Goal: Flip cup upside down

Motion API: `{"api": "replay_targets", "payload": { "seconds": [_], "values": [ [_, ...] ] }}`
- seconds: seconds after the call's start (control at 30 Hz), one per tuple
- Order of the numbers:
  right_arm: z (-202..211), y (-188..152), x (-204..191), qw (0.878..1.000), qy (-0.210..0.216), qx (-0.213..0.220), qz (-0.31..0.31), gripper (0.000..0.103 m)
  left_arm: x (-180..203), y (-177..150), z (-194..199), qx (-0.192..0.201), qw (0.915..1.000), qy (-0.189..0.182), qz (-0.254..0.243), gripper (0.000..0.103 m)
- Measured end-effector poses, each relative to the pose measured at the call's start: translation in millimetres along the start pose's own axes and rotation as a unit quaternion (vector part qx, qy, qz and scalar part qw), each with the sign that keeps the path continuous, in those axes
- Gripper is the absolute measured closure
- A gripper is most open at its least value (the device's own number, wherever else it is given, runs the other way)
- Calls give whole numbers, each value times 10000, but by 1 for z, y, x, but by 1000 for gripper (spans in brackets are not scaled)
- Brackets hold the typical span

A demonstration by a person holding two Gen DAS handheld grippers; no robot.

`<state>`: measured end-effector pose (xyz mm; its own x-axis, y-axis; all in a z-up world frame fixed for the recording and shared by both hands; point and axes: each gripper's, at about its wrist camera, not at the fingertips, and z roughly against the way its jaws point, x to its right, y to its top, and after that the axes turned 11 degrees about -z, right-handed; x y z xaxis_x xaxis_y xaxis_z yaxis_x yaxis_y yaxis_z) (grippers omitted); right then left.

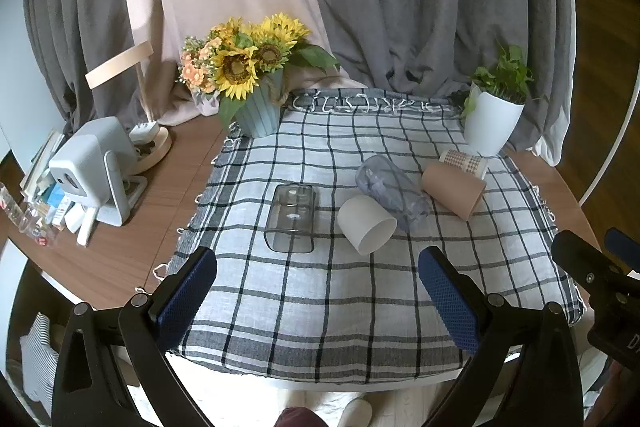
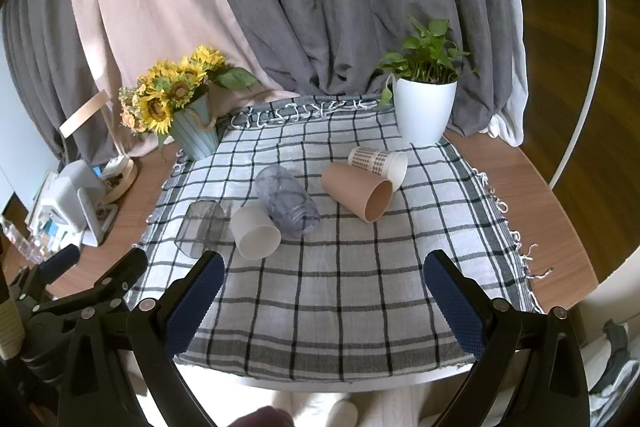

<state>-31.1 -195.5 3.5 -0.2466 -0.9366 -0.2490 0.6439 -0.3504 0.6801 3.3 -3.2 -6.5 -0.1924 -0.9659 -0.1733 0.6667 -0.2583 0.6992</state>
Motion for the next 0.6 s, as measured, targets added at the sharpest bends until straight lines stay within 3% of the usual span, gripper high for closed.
{"api": "replay_targets", "payload": {
  "seconds": [0.6],
  "values": [
    [-2,-3,2,10000,-8,-10,-3,3,0,1,0,-7,10000,-7,-7,0]
  ]
}}
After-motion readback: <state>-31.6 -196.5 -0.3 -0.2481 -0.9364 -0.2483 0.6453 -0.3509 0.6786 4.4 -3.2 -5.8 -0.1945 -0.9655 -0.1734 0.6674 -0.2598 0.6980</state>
